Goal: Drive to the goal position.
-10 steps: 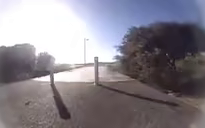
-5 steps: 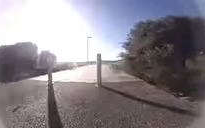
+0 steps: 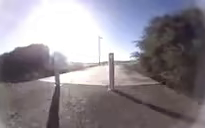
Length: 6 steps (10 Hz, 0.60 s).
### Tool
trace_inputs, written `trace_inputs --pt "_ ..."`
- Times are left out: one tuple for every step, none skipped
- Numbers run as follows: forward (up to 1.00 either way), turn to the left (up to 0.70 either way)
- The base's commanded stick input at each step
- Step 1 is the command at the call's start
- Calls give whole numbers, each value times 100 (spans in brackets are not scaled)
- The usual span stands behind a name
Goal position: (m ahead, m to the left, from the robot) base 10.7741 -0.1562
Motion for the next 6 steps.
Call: trace_inputs --pt "70 35" --pt "70 35" --pt "70 0" --pt "70 0" --pt "70 0" --pt "70 0"
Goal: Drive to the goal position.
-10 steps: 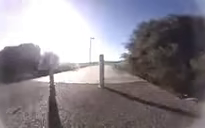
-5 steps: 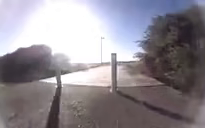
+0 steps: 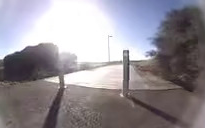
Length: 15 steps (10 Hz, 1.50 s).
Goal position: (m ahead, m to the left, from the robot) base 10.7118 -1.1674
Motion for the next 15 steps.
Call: trace_inputs --pt "70 0" --pt "70 0" --pt "70 0" --pt "70 0" --pt "70 0" --pt "70 0" --pt "70 0" --pt "70 0" --pt "70 0" --pt "70 0" --pt "70 0" --pt "70 0" --pt "70 0" --pt "70 0" --pt "70 0"
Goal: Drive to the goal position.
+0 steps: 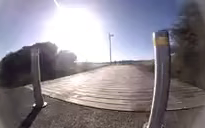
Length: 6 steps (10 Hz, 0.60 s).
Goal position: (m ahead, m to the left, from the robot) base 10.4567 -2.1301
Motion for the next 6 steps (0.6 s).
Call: trace_inputs --pt "70 0" --pt "70 0" --pt "70 0" --pt "70 0" --pt "70 0" --pt "70 0"
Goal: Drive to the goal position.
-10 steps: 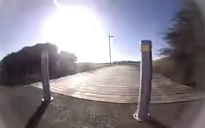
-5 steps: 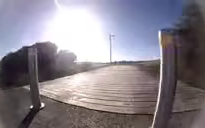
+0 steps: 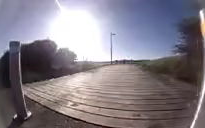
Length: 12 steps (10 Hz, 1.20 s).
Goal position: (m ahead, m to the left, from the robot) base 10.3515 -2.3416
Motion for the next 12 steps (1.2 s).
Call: trace_inputs --pt "70 0" --pt "70 0" --pt "70 0" --pt "70 -35" --pt "70 -35" --pt "70 -35" --pt "70 -35" --pt "70 -35" --pt "70 -35" --pt "70 -35" --pt "70 -35" --pt "70 -35"
